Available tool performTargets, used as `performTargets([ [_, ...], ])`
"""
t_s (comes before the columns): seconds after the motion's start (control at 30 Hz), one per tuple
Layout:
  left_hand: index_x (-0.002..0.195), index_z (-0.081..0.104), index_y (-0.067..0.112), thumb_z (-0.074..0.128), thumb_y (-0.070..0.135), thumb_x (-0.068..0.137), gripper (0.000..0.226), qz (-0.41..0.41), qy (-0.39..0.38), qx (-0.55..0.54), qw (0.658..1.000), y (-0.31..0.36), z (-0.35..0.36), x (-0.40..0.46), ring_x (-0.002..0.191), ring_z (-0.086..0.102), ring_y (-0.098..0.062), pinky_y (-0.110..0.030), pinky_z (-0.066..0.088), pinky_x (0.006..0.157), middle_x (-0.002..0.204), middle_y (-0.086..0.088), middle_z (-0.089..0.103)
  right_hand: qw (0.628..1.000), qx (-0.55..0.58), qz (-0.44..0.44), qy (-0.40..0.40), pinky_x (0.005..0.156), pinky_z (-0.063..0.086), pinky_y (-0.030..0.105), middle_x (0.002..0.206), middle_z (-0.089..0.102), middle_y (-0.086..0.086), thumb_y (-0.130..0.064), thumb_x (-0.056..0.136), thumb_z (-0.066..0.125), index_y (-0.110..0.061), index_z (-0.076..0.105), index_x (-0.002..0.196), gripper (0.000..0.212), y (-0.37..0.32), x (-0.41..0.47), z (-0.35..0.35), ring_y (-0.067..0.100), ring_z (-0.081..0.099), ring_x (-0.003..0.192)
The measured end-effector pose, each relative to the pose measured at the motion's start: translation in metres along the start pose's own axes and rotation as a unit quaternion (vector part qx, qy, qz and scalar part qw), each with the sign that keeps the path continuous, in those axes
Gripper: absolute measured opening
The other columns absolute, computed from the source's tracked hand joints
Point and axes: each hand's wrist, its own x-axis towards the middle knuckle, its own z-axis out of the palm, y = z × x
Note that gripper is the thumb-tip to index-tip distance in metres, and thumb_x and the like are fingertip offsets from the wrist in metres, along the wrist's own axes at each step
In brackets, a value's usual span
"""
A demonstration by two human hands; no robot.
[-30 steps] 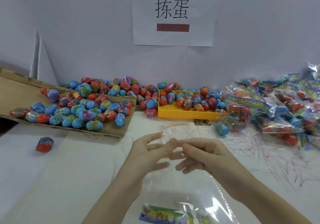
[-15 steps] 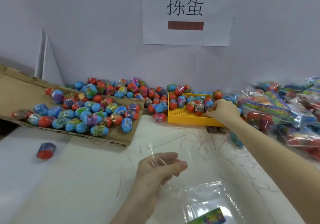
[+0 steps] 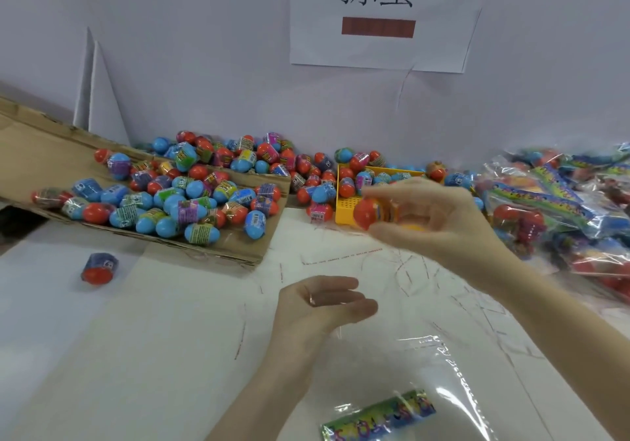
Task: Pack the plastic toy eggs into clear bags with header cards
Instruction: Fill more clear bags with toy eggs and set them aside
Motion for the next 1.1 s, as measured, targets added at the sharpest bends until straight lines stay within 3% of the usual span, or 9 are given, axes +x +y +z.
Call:
performTargets([
  [0.1, 0.068, 0.074, 0.019, 0.082, -0.001, 0.056, 0.025, 0.025, -0.019, 0.037, 0.999, 0.003, 0.003, -0.002, 0.059, 0.066, -0.008, -0.011, 0.048, 0.052, 0.067, -0.001, 0.072, 0.986, -0.133, -0.029, -0.092, 0.072, 0.052, 0.019, 0.097, 0.06, -0.009, -0.018, 0.071, 0.074, -0.027, 0.064, 0.108, 0.04, -0.005, -0.01, 0.002, 0.007, 0.058, 0.084],
  [0.2, 0.063, 0.073, 0.021, 0.081, -0.003, 0.055, 0.027, 0.051, -0.028, 0.052, 0.997, 0.005, 0.004, -0.005, 0.055, 0.063, -0.006, -0.014, 0.048, 0.051, 0.065, 0.0, 0.071, 0.953, -0.271, -0.044, -0.129, 0.07, 0.05, 0.017, 0.091, 0.054, -0.02, -0.021, 0.072, 0.074, -0.026, 0.06, 0.114, 0.044, -0.009, -0.008, 0.0, 0.005, 0.056, 0.079],
  [0.33, 0.064, 0.071, 0.02, 0.081, -0.007, 0.055, 0.03, 0.066, -0.046, 0.064, 0.995, 0.007, 0.005, -0.006, 0.051, 0.06, -0.003, -0.014, 0.047, 0.05, 0.062, 0.002, 0.071, 0.929, -0.31, 0.003, -0.201, 0.078, 0.05, 0.017, 0.091, 0.055, -0.019, -0.027, 0.072, 0.073, -0.027, 0.064, 0.107, 0.036, -0.019, -0.002, -0.006, 0.003, 0.058, 0.08],
  [0.47, 0.057, 0.07, 0.024, 0.084, -0.001, 0.055, 0.029, 0.082, -0.057, 0.106, 0.989, 0.006, 0.007, -0.007, 0.051, 0.059, -0.004, -0.015, 0.049, 0.052, 0.055, 0.005, 0.066, 0.922, -0.283, 0.028, -0.264, 0.076, 0.051, 0.017, 0.099, 0.055, -0.018, -0.027, 0.077, 0.069, -0.037, 0.061, 0.106, 0.032, -0.02, -0.003, -0.003, 0.002, 0.058, 0.085],
  [0.6, 0.06, 0.068, 0.025, 0.085, 0.002, 0.054, 0.029, 0.104, -0.047, 0.115, 0.987, 0.004, 0.007, -0.007, 0.052, 0.057, -0.002, -0.017, 0.051, 0.054, 0.057, 0.006, 0.065, 0.949, -0.197, 0.06, -0.241, 0.063, 0.053, 0.017, 0.101, 0.051, -0.019, -0.02, 0.077, 0.069, -0.048, 0.047, 0.094, 0.039, -0.016, -0.008, 0.005, 0.0, 0.061, 0.077],
  [0.8, 0.077, 0.067, 0.024, 0.087, 0.005, 0.054, 0.036, 0.133, -0.046, 0.114, 0.983, 0.002, 0.006, -0.005, 0.064, 0.062, -0.002, -0.014, 0.048, 0.059, 0.067, 0.007, 0.069, 0.97, -0.129, 0.096, -0.18, 0.049, 0.05, 0.019, 0.101, 0.054, -0.014, -0.012, 0.075, 0.071, -0.038, 0.046, 0.089, 0.038, -0.014, -0.01, 0.012, 0.008, 0.064, 0.061],
  [0.9, 0.077, 0.068, 0.024, 0.084, 0.006, 0.06, 0.03, 0.143, -0.05, 0.104, 0.983, 0.0, 0.007, -0.004, 0.064, 0.06, 0.0, -0.013, 0.048, 0.061, 0.065, 0.012, 0.066, 0.967, -0.179, 0.067, -0.171, 0.057, 0.053, 0.021, 0.088, 0.062, -0.015, -0.019, 0.067, 0.077, -0.034, 0.063, 0.084, 0.026, -0.018, -0.008, 0.013, 0.004, 0.061, 0.066],
  [0.97, 0.074, 0.068, 0.024, 0.082, 0.007, 0.063, 0.025, 0.149, -0.053, 0.099, 0.982, -0.001, 0.006, -0.004, 0.059, 0.056, 0.003, -0.01, 0.046, 0.058, 0.061, 0.014, 0.063, 0.961, -0.215, 0.051, -0.167, 0.068, 0.054, 0.026, 0.086, 0.064, -0.012, -0.024, 0.066, 0.077, -0.029, 0.072, 0.091, 0.025, -0.018, -0.006, 0.014, 0.005, 0.06, 0.072],
  [1.1, 0.079, 0.07, 0.023, 0.079, 0.003, 0.068, 0.025, 0.144, -0.066, 0.1, 0.982, -0.001, 0.004, -0.003, 0.054, 0.051, 0.003, -0.008, 0.042, 0.057, 0.056, 0.016, 0.058, 0.937, -0.272, 0.015, -0.218, 0.075, 0.049, 0.018, 0.09, 0.055, -0.017, -0.023, 0.082, 0.064, -0.027, 0.07, 0.103, 0.022, -0.014, -0.006, 0.014, 0.0, 0.054, 0.083],
])
